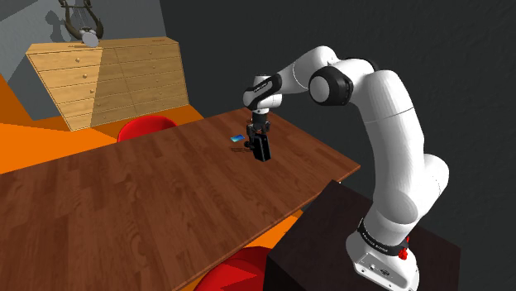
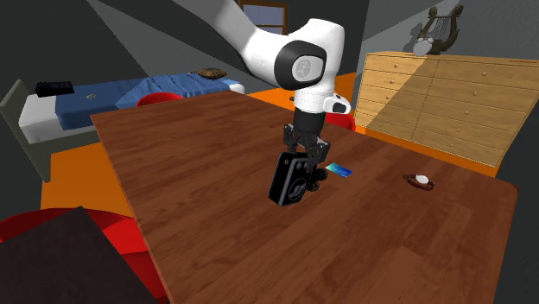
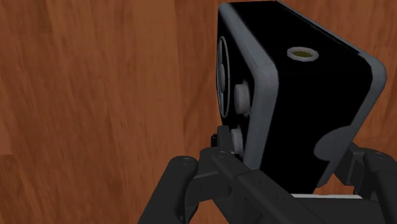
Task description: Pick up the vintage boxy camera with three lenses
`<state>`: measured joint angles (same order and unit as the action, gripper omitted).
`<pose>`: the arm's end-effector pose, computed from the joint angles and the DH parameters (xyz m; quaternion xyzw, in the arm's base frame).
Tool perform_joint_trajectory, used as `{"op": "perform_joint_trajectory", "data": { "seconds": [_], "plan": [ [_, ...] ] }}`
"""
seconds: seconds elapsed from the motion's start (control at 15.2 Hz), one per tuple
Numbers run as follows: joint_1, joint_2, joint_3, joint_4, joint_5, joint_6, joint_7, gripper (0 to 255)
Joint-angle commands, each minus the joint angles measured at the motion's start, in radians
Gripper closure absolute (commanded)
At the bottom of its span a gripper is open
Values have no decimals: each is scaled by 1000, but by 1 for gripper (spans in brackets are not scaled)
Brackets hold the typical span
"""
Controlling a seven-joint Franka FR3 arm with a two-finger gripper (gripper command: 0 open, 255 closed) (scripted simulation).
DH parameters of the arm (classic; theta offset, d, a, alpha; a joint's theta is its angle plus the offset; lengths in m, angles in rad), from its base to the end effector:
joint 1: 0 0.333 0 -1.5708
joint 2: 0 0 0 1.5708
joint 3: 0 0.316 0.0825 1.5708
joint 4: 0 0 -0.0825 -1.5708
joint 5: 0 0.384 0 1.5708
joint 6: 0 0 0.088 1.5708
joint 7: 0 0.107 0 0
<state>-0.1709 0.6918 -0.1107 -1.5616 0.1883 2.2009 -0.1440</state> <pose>0.6752 -0.1773 0.2364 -0.9924 0.1140 0.0143 0.0431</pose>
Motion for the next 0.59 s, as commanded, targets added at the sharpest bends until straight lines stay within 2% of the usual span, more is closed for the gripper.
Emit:
{"op": "perform_joint_trajectory", "data": {
  "seconds": [0.0,0.53],
  "plan": [
    [0,2,0,0,0,1,0,255],
    [2,-29,-3,6,-5,-35,6,255]
  ]
}}
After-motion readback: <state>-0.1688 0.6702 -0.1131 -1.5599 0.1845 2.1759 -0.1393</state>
